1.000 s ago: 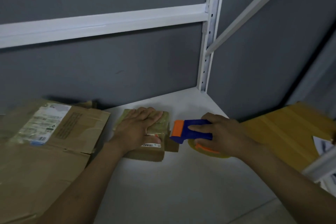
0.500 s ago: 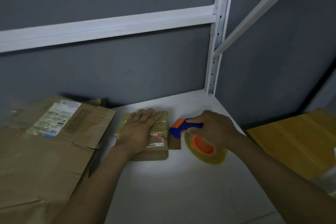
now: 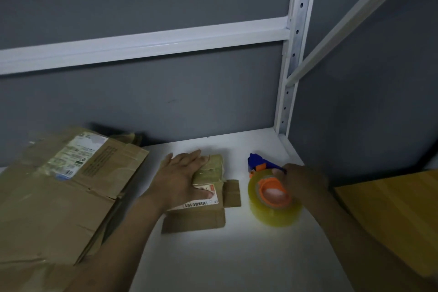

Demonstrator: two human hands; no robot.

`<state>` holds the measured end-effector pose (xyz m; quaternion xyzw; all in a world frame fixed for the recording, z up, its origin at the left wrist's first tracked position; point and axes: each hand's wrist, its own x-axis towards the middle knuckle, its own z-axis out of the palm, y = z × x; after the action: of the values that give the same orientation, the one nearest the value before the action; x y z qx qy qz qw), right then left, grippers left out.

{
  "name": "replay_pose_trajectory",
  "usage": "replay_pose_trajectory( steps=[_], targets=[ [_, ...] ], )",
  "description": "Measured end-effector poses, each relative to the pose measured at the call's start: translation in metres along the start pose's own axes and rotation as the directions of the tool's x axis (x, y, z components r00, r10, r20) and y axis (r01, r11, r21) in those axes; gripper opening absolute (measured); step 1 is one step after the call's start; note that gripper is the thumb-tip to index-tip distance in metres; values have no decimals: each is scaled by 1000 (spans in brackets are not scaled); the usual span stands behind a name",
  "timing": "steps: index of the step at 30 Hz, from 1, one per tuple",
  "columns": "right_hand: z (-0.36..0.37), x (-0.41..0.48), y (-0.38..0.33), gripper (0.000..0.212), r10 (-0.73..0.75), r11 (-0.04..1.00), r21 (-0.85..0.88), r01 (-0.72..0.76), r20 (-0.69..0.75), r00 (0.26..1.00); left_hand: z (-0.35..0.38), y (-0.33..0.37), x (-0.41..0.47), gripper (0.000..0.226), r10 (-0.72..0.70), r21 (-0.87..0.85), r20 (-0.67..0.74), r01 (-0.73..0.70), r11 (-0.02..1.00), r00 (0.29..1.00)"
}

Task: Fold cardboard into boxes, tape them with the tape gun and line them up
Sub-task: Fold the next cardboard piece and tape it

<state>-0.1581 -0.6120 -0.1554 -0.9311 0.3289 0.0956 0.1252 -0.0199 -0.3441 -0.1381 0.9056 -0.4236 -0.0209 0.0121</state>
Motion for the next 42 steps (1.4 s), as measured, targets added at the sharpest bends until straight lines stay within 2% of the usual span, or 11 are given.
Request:
replay_pose_trajectory(
  steps=[3,5,7,11,15,18,21,25,32,37,42],
  targets=[
    [1,-13,-26,36,-106,979,-197,48,-293,950,3,0,-1,119,-39,5,33,39,999,999],
    [4,-21,-51,39,-178,977,47,208,-359,916,7,-1,-2,121,-36,-6,24,36,999,999],
    [6,-24,-78,48,-182,909,351,224,-149,972,8,-2,-2,117,-36,-31,21,36,999,999],
    [15,-28,-122,49,-226,760,636,135,63,972,6,0,-3,108,-45,-45,27,46,998,999],
    [51,-26,-136,44,-105,461,887,-2,57,993,7,0,-5,103,-52,-40,-12,52,998,999],
    [76,-28,-131,34,-127,658,746,105,-28,992,9,-1,-6,103,-50,-25,-33,49,998,998],
    [85,-41,-126,34,-55,376,893,249,-247,967,10,-2,-6,103,-53,-10,-34,53,999,998],
    [68,-62,-126,43,-290,86,968,238,-204,935,10,-2,-6,102,-48,14,-18,48,999,999],
    [74,-70,-109,47,-426,147,987,64,4,905,7,0,-6,105,-42,4,-15,42,999,999],
    [65,-69,-120,47,-344,310,905,290,-178,922,5,1,-6,103,-44,34,5,44,998,999],
    [67,-59,-111,47,-263,538,781,315,-200,944,-1,-24,-15,97,-69,-117,14,71,991,997]
  ],
)
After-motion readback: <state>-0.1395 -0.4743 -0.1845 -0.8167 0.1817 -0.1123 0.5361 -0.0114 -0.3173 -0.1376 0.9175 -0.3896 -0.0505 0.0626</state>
